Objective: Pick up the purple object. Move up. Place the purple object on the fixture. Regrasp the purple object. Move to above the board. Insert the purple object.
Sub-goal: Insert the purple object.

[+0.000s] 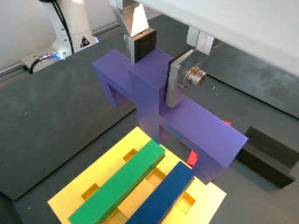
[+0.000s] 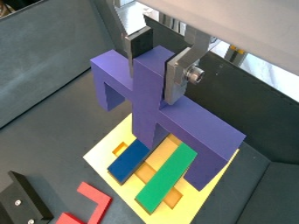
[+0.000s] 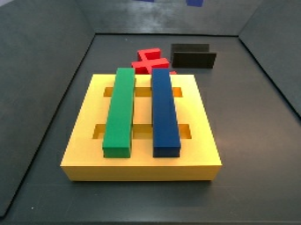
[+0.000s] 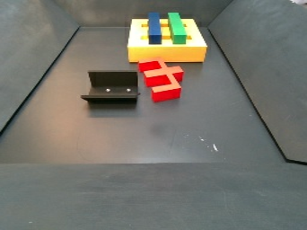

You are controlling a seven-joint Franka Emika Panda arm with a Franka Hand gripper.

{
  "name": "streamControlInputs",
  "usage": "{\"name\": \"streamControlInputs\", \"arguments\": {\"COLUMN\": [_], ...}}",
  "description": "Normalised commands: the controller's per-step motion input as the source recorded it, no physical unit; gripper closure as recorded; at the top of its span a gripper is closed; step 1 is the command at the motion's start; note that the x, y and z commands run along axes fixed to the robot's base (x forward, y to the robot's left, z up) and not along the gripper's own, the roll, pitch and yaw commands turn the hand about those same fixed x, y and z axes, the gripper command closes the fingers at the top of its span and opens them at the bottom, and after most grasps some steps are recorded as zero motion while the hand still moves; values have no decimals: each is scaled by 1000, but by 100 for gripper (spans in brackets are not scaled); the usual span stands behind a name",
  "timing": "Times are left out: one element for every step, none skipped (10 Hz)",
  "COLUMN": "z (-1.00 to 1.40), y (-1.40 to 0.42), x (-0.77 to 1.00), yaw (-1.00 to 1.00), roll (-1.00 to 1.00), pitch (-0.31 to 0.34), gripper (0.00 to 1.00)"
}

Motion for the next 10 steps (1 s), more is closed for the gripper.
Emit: {"name": "streamControlInputs", "arguments": {"z": [-126,-103,-83,-63,-31,-17,-286,-351,-369,-189], "y": [0,6,11,0,0,0,0,0,-40,-254], "x": [0,0,0,0,0,0,26,57,0,0], "yaw": [0,0,0,0,0,0,0,-3,0,6], "roll": [-217,-180,-153,-119,-87,-63,-296,-369,-349,-184], "pitch": [-13,-16,-1,0,0,0,0,0,-34,-47], "gripper": [100,100,100,100,100,100,100,100,100,100]}}
